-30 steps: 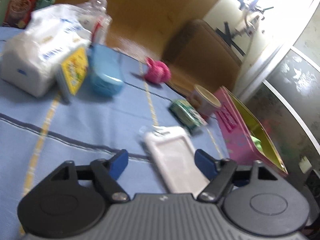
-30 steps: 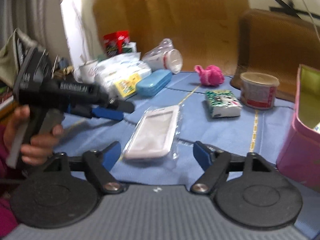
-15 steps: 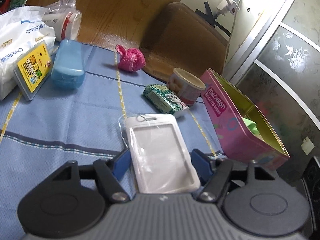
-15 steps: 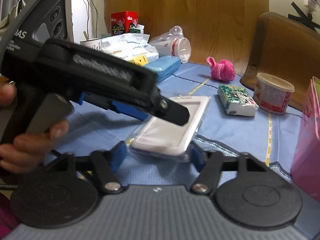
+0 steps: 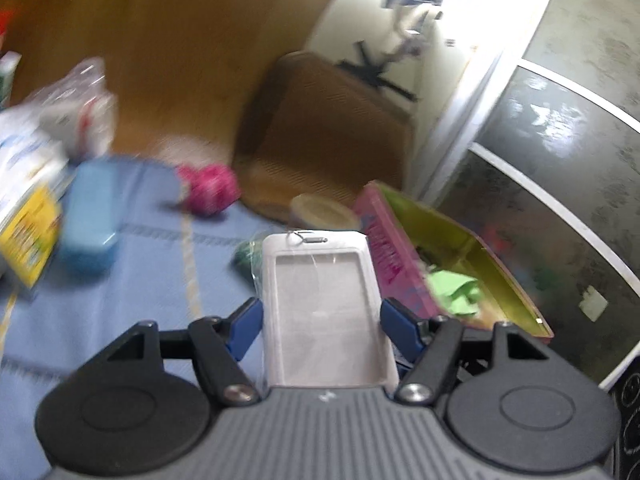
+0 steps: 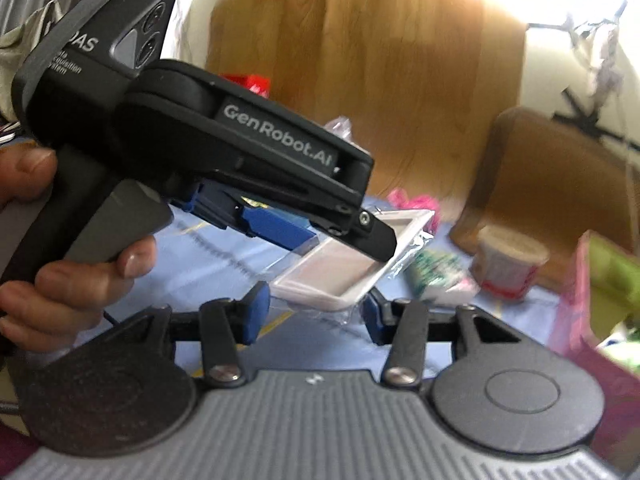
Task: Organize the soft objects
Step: 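Carry the card holder into the tin box and open the left gripper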
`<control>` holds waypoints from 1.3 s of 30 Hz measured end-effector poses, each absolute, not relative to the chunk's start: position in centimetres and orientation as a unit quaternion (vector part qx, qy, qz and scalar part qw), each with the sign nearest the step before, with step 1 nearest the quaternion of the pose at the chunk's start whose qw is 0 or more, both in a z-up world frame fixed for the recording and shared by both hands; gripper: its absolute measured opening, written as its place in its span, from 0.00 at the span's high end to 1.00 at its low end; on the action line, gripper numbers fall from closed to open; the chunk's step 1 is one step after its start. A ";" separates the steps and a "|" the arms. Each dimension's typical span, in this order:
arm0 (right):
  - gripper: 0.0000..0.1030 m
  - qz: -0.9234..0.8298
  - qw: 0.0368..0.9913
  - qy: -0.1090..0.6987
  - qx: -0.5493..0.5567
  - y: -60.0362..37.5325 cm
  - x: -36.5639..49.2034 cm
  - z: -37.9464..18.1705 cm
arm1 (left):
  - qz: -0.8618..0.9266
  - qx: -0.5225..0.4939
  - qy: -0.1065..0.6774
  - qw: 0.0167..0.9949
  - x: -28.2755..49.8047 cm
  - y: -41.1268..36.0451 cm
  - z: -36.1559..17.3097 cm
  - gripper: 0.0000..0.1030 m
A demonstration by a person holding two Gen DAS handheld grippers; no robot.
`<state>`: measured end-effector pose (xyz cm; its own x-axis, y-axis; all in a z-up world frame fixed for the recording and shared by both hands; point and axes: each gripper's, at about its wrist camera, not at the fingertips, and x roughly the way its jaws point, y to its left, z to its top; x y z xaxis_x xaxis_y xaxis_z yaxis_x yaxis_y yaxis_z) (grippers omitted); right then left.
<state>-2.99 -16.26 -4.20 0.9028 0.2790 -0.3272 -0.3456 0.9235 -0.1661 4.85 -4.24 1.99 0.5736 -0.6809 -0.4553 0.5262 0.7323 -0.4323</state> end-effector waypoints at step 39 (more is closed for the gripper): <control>0.36 -0.107 0.980 0.165 0.038 -35.9 -3.8 -0.8 | -0.360 0.039 0.296 0.884 5.7 -22.1 5.2 0.34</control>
